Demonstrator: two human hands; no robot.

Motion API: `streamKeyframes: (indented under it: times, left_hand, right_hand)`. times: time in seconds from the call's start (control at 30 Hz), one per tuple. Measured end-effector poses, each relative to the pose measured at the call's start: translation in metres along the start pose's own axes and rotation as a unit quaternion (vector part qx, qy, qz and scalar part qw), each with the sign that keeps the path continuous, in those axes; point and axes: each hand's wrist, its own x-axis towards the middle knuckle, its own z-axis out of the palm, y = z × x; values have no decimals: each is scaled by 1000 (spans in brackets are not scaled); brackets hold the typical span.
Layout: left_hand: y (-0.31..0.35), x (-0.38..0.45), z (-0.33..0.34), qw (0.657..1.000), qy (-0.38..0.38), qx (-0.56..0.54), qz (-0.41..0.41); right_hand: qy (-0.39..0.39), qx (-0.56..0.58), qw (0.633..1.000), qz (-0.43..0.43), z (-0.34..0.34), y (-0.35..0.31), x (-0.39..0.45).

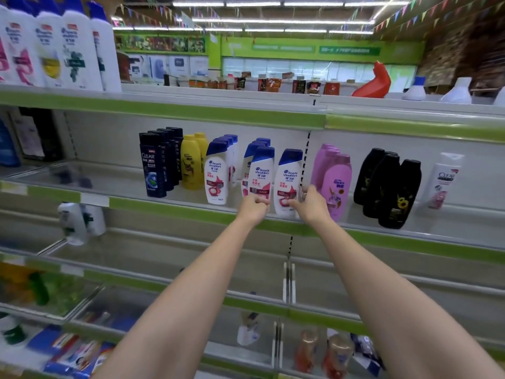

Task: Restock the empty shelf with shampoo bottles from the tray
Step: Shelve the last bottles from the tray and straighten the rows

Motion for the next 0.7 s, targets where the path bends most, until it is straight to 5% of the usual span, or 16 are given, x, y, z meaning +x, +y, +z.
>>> streamKeyframes:
  times: [0.3, 0.7]
  left_hand:
    - [-81, -41, -27, 996, -58, 64, -25]
    - [-233, -122, -35, 971, -158, 108, -143]
  right_hand:
    - [-99, -135, 986, -4, 39, 11, -94]
    - [-237, -157, 955, 90, 159, 83, -210]
